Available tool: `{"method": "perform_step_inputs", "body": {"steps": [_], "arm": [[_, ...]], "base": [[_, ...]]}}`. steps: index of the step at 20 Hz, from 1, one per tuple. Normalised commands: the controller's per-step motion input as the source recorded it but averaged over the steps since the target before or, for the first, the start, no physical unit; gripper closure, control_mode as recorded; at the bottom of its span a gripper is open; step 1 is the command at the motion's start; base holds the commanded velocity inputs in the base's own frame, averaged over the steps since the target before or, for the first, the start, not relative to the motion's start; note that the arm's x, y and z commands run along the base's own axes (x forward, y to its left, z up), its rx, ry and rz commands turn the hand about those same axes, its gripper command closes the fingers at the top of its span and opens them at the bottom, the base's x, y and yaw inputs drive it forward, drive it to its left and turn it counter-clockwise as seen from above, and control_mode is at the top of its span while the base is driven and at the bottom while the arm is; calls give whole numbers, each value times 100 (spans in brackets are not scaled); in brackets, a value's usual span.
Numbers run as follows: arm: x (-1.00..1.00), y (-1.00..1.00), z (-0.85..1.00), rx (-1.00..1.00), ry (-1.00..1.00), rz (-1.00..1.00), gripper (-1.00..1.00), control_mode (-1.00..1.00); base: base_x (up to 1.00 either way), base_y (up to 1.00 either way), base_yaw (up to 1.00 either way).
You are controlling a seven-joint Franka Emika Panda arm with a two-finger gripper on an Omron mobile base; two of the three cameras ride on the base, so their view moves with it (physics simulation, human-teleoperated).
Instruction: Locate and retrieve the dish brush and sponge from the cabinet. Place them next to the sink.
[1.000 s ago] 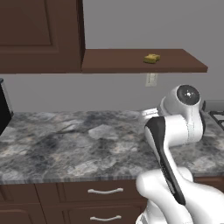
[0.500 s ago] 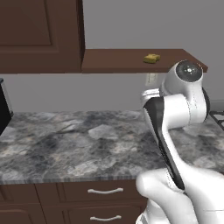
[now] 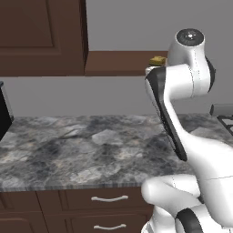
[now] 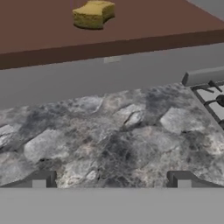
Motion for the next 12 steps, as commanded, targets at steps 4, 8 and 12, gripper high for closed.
{"method": "perform_step_inputs", "body": {"steps": [4, 8, 12], "arm": [[41, 2, 3, -1, -20, -17, -100, -100], [35, -5, 23, -1, -12, -3, -100, -100], [48, -20, 47, 0, 5, 2, -100, -100]], "base": [[0, 0, 0], [0, 0, 0], [0, 0, 0]]}}
